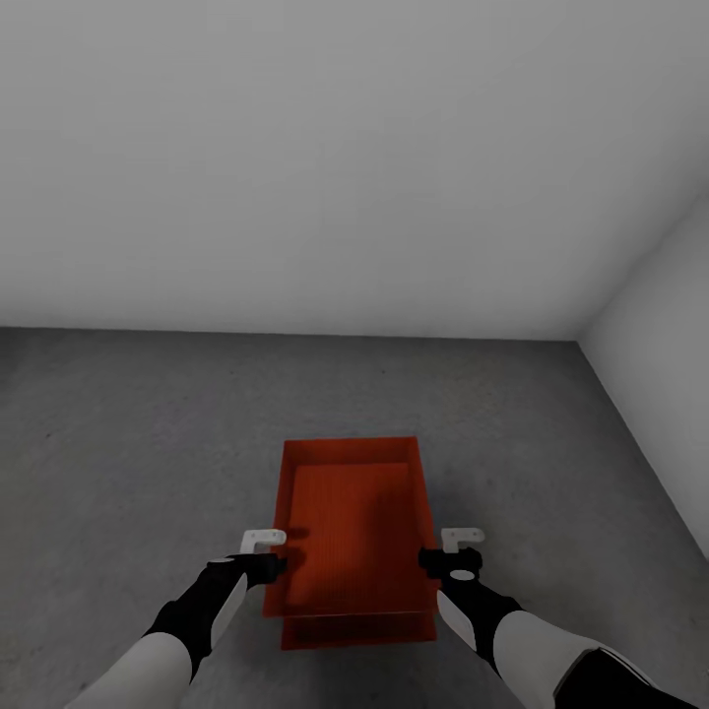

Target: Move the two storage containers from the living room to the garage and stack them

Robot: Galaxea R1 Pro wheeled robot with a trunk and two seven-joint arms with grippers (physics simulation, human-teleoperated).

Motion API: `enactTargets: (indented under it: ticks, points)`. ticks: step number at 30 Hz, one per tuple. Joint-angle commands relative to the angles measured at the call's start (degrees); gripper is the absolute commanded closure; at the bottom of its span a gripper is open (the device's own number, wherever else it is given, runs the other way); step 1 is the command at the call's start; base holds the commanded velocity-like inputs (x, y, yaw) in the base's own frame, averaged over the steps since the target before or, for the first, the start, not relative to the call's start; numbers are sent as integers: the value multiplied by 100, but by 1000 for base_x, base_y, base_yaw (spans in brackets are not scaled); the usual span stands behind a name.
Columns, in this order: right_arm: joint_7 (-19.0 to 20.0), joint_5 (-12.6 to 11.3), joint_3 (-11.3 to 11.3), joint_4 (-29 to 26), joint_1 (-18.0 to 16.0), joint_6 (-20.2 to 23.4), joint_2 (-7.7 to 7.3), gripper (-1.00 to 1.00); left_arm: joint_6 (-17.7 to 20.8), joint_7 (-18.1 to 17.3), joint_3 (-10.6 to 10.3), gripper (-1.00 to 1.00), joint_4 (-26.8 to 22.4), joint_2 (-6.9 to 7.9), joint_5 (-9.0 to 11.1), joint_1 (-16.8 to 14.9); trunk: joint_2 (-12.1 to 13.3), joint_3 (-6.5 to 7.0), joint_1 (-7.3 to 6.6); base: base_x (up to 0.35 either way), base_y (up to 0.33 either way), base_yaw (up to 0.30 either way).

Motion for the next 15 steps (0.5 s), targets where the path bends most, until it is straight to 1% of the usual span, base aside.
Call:
enactTargets:
  ticks: [1, 15]
  points:
    - [-21, -62, 45, 3, -3, -24, 1, -100, 33, 11, -2, -100, -11, -1, 18, 0, 40, 15, -23, 0, 0, 0]
    - [-26, -70, 43, 3, -3, -30, 1, -100, 33, 19, 1, -100, -11, -1, 12, 0, 601, 267, -330, 0, 0, 0]
